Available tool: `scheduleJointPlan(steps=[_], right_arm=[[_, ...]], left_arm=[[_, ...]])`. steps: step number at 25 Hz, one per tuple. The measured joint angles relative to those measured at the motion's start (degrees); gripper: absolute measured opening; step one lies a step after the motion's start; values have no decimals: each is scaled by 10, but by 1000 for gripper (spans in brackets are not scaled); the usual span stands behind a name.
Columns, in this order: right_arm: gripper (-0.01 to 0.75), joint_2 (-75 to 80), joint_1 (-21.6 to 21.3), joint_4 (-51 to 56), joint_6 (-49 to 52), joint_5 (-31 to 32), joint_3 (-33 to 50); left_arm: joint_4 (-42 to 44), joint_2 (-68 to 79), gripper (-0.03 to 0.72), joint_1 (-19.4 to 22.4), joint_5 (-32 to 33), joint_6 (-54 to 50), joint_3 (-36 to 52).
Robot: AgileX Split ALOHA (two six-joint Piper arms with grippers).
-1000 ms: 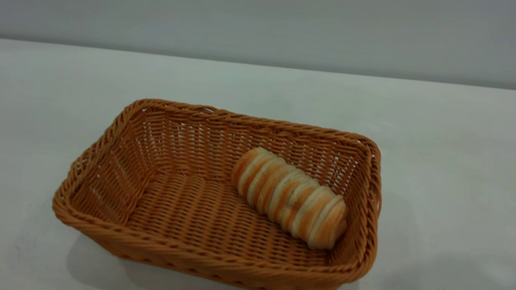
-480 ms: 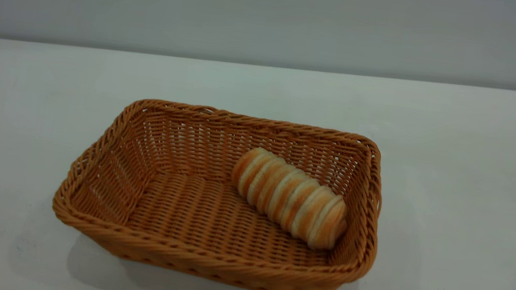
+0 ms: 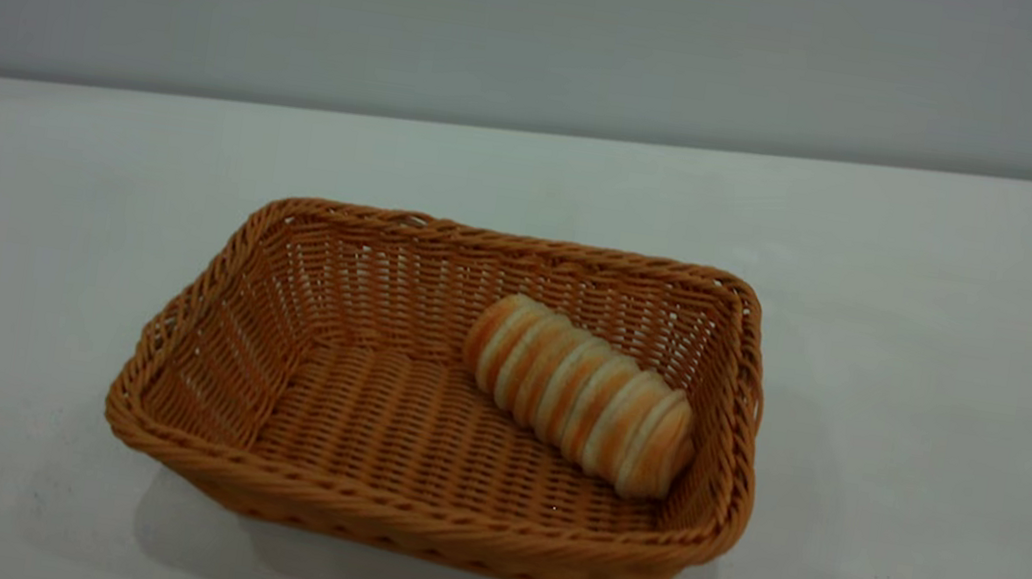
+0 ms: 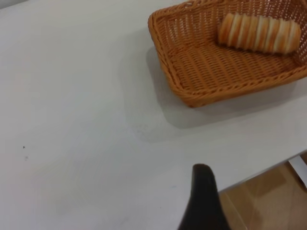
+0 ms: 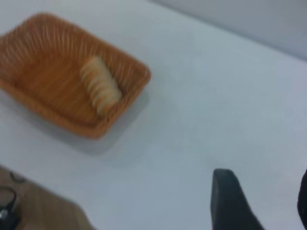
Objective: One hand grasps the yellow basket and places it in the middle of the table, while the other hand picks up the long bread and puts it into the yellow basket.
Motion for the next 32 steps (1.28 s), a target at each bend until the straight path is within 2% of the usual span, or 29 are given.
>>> scheduleJointPlan(steps=[7,15,20,32], right_arm=[[386,-117,0,2,0,-2,125],[386,-239,0,13,1,-28,215],[386,-240,0,18,3,-64,254],[386,-240,0,19,3,-60,278]], left_arm=[[28,-30,594,0,0,0,45],[37,-31,594,0,-4,0,51],[38,-31,594,0,-5,0,51],[38,-31,594,0,-6,0,51]])
